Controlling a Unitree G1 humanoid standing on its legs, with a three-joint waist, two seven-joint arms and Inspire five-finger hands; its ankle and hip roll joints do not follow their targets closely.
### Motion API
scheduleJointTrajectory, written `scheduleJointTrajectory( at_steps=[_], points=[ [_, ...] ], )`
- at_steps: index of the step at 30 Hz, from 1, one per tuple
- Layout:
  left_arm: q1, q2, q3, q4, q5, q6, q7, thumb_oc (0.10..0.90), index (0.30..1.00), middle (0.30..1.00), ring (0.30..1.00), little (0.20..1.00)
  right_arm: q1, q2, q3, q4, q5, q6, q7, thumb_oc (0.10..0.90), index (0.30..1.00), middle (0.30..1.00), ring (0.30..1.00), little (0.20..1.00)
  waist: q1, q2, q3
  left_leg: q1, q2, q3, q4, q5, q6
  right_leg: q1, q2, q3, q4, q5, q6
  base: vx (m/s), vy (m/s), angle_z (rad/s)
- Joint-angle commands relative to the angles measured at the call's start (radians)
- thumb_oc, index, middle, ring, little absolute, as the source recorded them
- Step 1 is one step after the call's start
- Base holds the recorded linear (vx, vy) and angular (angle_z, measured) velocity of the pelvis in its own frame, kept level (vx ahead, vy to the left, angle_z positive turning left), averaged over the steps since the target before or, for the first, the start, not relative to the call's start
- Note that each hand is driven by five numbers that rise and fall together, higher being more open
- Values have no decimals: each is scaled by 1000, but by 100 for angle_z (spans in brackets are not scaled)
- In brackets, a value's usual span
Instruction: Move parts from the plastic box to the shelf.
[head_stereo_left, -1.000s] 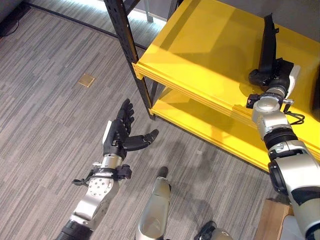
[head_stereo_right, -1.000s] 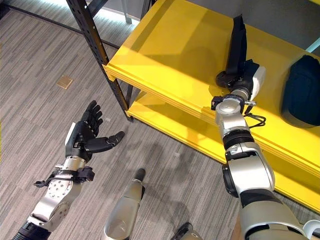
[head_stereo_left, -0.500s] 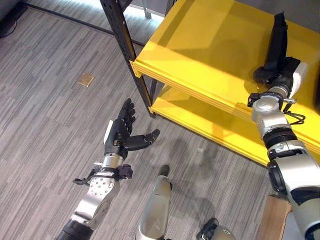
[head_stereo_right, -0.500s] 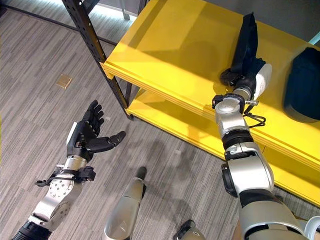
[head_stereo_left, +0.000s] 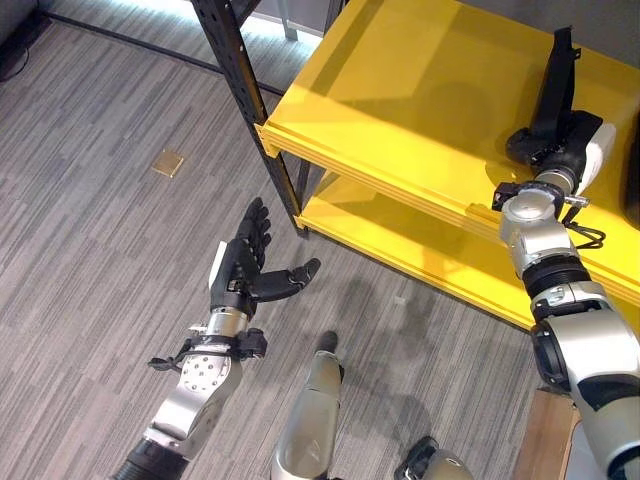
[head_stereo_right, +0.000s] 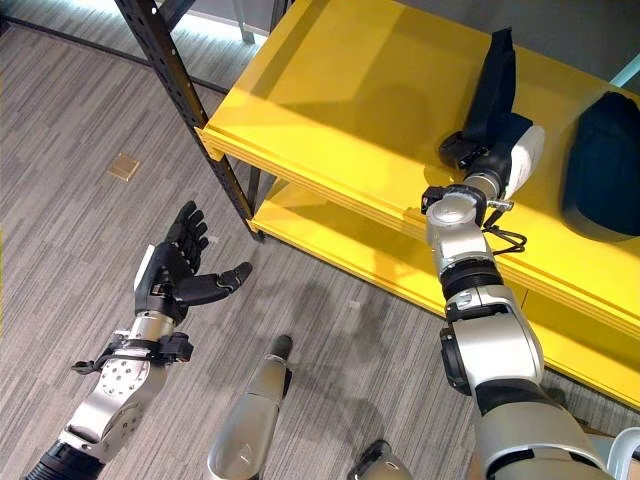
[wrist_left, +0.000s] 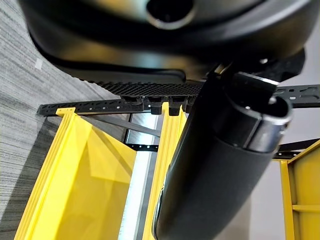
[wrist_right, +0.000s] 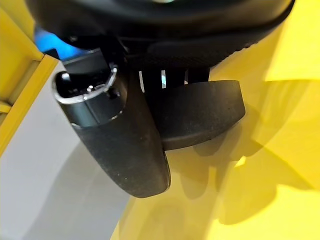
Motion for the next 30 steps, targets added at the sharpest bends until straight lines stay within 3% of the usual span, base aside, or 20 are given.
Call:
scheduleJointTrajectory(
  at_steps=[1,3,6,7,10,11,12,15,16,20,22,30],
  points=[
    [-65,28,38,-93,9,-121,7,900,1000,1000,1000,1000,-80,-78,-9,-107,-62,-84,-66,400,300,300,300,300,-14,2,-49,-41,52,2,55,-34,17,10,56,63,18,13,-81,-1,-11,3],
    [-66,27,39,-92,9,-121,7,900,1000,1000,1000,1000,-80,-80,-8,-102,-61,-82,-65,400,300,300,300,300,-15,-3,-51,-35,52,1,59,-55,9,18,59,71,18,-2,-77,31,-25,0],
    [-66,24,37,-89,9,-120,7,900,1000,1000,1000,1000,-75,-86,-19,-98,-59,-83,-78,400,300,300,300,300,-17,2,-49,-46,48,0,56,-32,15,9,57,60,21,11,-83,-21,6,0],
    [-66,23,37,-88,9,-119,7,900,1000,1000,1000,1000,-75,-86,-18,-98,-59,-83,-77,400,300,300,300,300,-18,-3,-52,-39,49,-2,60,-54,8,16,59,69,21,-3,-79,0,0,0],
    [-65,24,40,-90,12,-119,8,900,1000,1000,1000,1000,-67,-89,-28,-89,-53,-87,-82,400,300,300,300,300,-20,2,-48,-46,50,0,57,-34,15,6,56,59,24,11,-83,26,-21,1],
    [-65,22,40,-90,12,-119,8,900,1000,1000,1000,1000,-65,-91,-28,-84,-51,-86,-82,400,300,300,300,300,-21,-3,-49,-40,51,-2,62,-56,9,13,59,68,25,-5,-79,-62,22,3],
    [-63,23,39,-91,12,-118,6,900,1000,1000,1000,1000,-64,-92,-32,-80,-47,-87,-84,400,300,300,300,300,-21,2,-47,-48,50,0,60,-35,15,7,57,58,26,9,-83,69,-54,-2],
    [-61,23,41,-91,14,-118,7,900,1000,1000,1000,1000,-57,-96,-34,-77,-42,-92,-86,400,300,300,300,300,-25,-3,-49,-41,53,-1,63,-57,8,11,60,68,25,-5,-79,2,-7,1],
    [-61,24,40,-92,14,-118,7,900,1000,1000,1000,1000,-57,-97,-35,-77,-42,-93,-87,400,300,300,300,300,-23,1,-47,-48,52,1,59,-35,15,4,57,59,24,9,-83,0,0,0],
    [-60,20,44,-90,15,-119,10,900,1000,1000,1000,1000,-50,-99,-38,-76,-37,-92,-86,400,300,300,300,300,-27,-2,-48,-37,56,1,59,-56,8,11,61,69,23,-6,-80,-16,8,0],
    [-67,19,40,-90,16,-121,12,900,1000,1000,1000,1000,-50,-100,-34,-71,-38,-91,-86,400,300,300,300,300,-29,2,-49,-43,56,5,52,-32,13,2,60,63,22,10,-85,-30,13,0],
    [-70,17,41,-92,15,-122,17,900,1000,1000,1000,1000,-59,-97,-12,-43,-37,-87,-68,400,300,300,300,300,-34,-1,-48,-45,62,4,56,-31,11,0,64,65,27,6,-86,0,0,0]
  ],
)
